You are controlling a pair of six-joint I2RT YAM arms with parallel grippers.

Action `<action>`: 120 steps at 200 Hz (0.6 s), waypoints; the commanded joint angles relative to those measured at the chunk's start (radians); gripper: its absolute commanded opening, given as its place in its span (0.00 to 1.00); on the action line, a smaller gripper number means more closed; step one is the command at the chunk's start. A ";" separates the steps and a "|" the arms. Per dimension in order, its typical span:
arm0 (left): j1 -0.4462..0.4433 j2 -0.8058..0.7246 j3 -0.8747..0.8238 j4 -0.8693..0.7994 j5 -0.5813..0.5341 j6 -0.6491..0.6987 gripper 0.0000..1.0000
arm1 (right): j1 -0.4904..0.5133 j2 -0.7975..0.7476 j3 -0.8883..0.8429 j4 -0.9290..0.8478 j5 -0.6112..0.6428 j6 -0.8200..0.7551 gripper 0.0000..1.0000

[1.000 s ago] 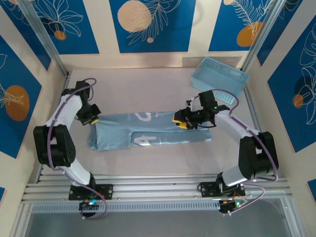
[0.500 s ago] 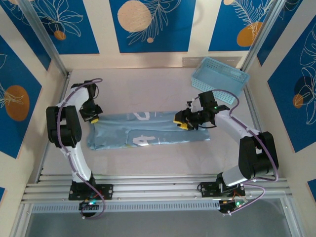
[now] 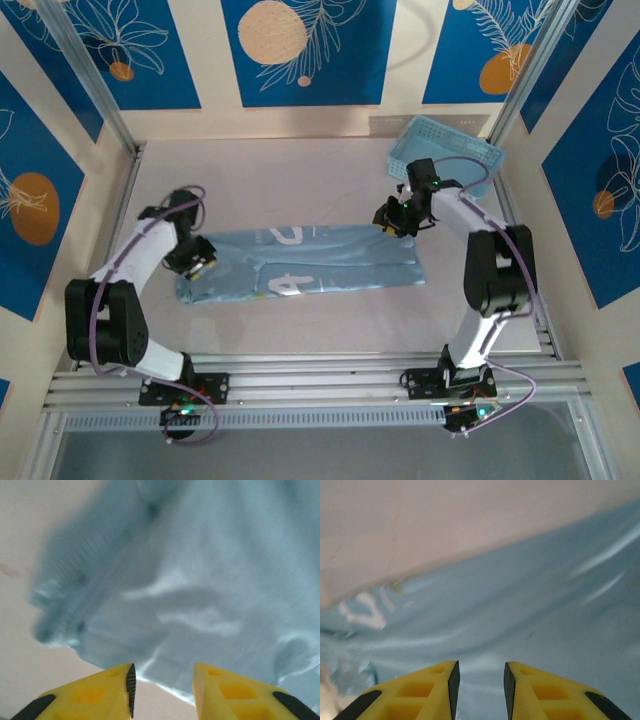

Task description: Fold and stack the t-shirts

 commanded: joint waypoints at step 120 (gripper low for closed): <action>-0.038 0.923 0.983 -0.018 0.078 -0.061 0.30 | 0.045 -0.016 -0.205 -0.307 0.154 0.223 0.36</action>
